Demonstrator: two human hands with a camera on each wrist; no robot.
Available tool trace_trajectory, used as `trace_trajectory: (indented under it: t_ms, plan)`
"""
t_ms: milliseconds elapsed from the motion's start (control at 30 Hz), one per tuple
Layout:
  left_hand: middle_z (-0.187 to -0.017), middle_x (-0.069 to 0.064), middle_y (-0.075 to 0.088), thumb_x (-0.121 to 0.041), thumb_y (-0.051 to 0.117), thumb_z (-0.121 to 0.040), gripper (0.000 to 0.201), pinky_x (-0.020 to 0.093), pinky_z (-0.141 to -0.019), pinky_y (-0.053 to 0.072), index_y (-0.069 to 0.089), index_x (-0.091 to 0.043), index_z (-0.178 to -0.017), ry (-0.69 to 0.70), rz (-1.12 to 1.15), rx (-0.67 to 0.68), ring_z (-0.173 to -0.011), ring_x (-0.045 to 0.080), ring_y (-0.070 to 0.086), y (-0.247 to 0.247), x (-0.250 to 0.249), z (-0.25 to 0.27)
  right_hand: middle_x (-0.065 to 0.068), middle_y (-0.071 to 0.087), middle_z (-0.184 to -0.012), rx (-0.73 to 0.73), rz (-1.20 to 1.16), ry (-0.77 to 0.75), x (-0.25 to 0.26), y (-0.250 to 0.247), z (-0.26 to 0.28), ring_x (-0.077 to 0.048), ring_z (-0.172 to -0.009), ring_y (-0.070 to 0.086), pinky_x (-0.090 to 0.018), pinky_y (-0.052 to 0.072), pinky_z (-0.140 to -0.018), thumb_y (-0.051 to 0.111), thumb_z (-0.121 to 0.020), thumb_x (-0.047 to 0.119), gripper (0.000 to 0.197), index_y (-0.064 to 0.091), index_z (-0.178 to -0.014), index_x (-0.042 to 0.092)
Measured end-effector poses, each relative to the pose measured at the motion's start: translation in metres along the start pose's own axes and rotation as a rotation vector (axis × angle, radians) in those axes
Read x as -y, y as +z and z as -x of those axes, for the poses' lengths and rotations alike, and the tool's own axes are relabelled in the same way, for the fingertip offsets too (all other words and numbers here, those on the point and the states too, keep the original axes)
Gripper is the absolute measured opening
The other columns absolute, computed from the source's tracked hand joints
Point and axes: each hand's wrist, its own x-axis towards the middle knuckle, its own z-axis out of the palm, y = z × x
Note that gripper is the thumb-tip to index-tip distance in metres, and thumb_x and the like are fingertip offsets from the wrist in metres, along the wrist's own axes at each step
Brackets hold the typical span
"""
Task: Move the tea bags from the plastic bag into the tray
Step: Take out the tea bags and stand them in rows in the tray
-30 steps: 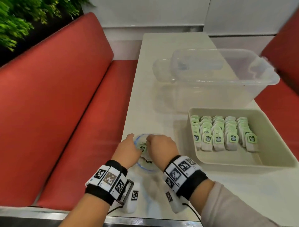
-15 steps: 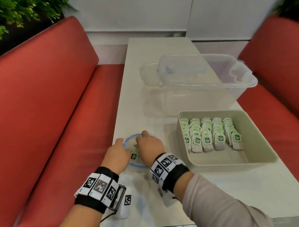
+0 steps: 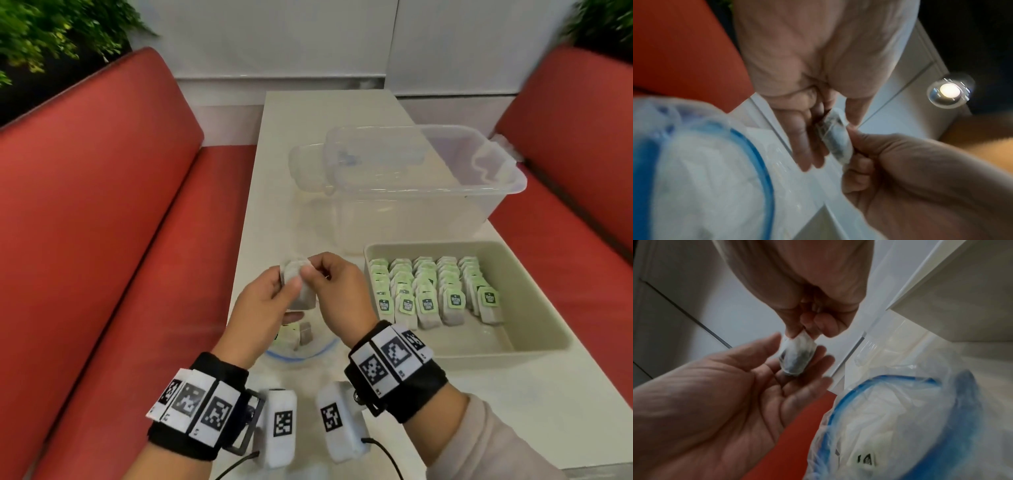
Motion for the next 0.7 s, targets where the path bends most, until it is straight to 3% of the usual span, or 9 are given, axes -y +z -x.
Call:
trace_trajectory:
  t_ms: [133,267,367,433,567,700]
  plan:
    - [-0.094,0.016,0.069,-0.018,0.056,-0.091,0.013,0.037,-0.072,0.058,0.062,-0.008,-0.097,-0.031,0.098,-0.021,-0.087,0.026,0.068,0.007,0.001,-0.001,0.010,0.060,-0.070,-0.050,0.014,-0.024,-0.003,-0.011,-0.002,-0.003,-0.065,0.055,-0.014,0.041,-0.062,0.066,-0.083,0.018,0.008,0.063,-0.077,0.023]
    - [-0.084,0.006,0.068,-0.028,0.049,-0.094,0.022,0.030,-0.061,0.058,0.063,-0.012,-0.093,-0.068,0.203,-0.028,-0.074,0.016,0.067,0.015,0.001,-0.002,0.007,0.064,-0.072,-0.093,-0.019,-0.024,-0.003,-0.025,-0.003,0.001,-0.062,0.052,-0.010,0.039,-0.063,0.071,-0.079,0.019,0.014,0.065,-0.069,0.026]
    - [-0.079,0.001,0.071,-0.028,0.040,-0.099,0.027,0.025,-0.053,0.056,0.063,-0.014,-0.096,-0.134,0.344,-0.019,-0.066,0.013,0.069,0.023,-0.004,-0.004,0.002,0.065,-0.070,-0.101,-0.069,-0.005,-0.005,-0.032,-0.006,-0.005,-0.063,0.055,-0.015,0.044,-0.063,0.073,-0.078,0.019,0.016,0.064,-0.066,0.026]
    - [-0.079,0.003,0.071,-0.026,0.040,-0.099,0.026,0.025,-0.052,0.056,0.062,-0.013,-0.097,-0.153,0.393,-0.005,-0.065,0.015,0.069,0.029,-0.008,-0.004,0.001,0.064,-0.068,-0.105,-0.082,0.010,-0.007,-0.037,-0.006,-0.008,-0.062,0.055,-0.021,0.044,-0.062,0.074,-0.077,0.018,0.015,0.063,-0.069,0.026]
    - [-0.084,0.007,0.070,-0.024,0.041,-0.098,0.024,0.027,-0.057,0.058,0.059,-0.010,-0.096,-0.170,0.442,0.008,-0.069,0.018,0.070,0.039,-0.012,-0.005,0.010,0.053,-0.065,-0.164,-0.018,-0.050,-0.011,-0.045,-0.005,0.002,-0.054,0.047,-0.011,0.036,-0.056,0.074,-0.074,0.014,0.024,0.055,-0.072,0.027]
    - [-0.084,0.009,0.071,-0.022,0.041,-0.099,0.023,0.029,-0.065,0.059,0.058,-0.008,-0.093,-0.167,0.457,-0.017,-0.070,0.019,0.070,0.049,-0.012,-0.006,0.008,0.062,-0.074,-0.089,0.094,-0.099,-0.011,-0.046,-0.001,0.000,-0.065,0.052,-0.014,0.039,-0.063,0.067,-0.080,0.011,0.010,0.065,-0.076,0.020]
